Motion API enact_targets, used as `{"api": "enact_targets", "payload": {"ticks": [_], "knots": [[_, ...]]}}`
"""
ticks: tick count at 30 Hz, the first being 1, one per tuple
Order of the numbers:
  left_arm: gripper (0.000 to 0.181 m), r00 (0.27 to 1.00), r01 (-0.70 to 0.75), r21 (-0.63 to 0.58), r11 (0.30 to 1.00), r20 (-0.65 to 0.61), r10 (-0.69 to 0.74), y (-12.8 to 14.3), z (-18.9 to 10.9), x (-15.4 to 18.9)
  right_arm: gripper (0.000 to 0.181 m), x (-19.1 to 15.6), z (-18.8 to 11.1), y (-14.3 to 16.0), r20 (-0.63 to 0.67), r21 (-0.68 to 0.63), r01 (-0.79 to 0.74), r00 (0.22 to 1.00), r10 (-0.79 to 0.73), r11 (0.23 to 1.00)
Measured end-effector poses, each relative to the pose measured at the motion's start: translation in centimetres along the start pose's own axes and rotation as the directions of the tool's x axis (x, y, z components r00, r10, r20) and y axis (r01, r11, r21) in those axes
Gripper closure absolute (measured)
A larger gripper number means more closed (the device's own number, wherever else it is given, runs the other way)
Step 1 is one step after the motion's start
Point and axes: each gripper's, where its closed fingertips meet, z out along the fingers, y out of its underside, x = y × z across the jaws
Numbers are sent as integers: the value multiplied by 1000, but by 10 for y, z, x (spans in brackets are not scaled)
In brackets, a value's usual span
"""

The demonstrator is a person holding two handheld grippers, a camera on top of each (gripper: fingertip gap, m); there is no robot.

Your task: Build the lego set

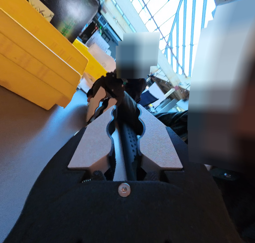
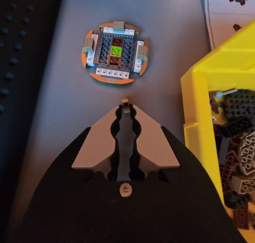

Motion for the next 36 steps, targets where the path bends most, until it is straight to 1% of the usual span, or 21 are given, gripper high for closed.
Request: {"api": "enact_targets", "payload": {"ticks": [2,3,5,6,7,10,14,16,19,21,23,24,25,26,27,28,30,34,36], "knots": [[162,995,-77,-98,992,58,83,16,9,-4,172,-1,-4,-11,56,48,-120,991,117,992],[166,988,-127,-155,980,73,140,25,14,-5,172,-4,-10,-23,122,101,-209,973,197,973],[169,967,-204,-232,951,104,232,38,26,-6,173,-12,-23,-48,286,186,-378,904,318,907],[170,960,-224,-254,941,111,259,42,33,-5,172,-14,-27,-55,336,201,-426,876,347,882],[170,955,-237,-268,934,114,275,46,39,-4,172,-14,-29,-59,359,206,-449,861,360,869],[170,941,-238,-299,924,165,296,52,51,-13,172,-17,-30,-63,387,208,-463,848,362,862],[170,952,-181,-307,934,186,245,59,58,-22,173,-15,-28,-66,378,211,-459,852,362,863],[170,950,-172,-320,932,195,242,61,60,-26,173,-14,-27,-66,368,211,-458,856,364,863],[173,933,-191,-347,918,226,280,63,61,-32,173,-13,-26,-65,357,207,-450,861,361,869],[181,916,-219,-361,907,243,318,63,61,-35,173,-13,-26,-66,359,209,-446,863,356,870],[181,903,-243,-373,896,249,349,63,61,-36,173,-13,-25,-65,347,206,-441,867,356,874],[177,901,-247,-373,894,251,353,62,61,-36,173,-12,-24,-65,338,205,-438,871,356,875],[167,904,-240,-368,898,252,345,61,61,-36,173,-11,-24,-64,331,206,-437,873,357,876],[162,909,-229,-365,902,251,332,61,61,-36,173,-11,-25,-65,332,211,-437,874,356,875],[161,915,-221,-363,905,244,321,62,62,-35,173,-11,-26,-66,335,218,-437,873,354,873],[163,920,-215,-362,907,237,313,63,62,-34,173,-10,-27,-66,333,224,-437,874,353,871],[174,920,-219,-371,902,228,318,65,64,-34,173,-9,-29,-67,330,235,-438,876,353,868],[175,887,-279,-390,877,246,391,64,66,-35,173,-8,-29,-65,316,232,-427,883,347,874],[175,887,-282,-387,878,244,393,63,68,-33,173,-9,-32,-67,322,242,-422,885,338,874]]}}
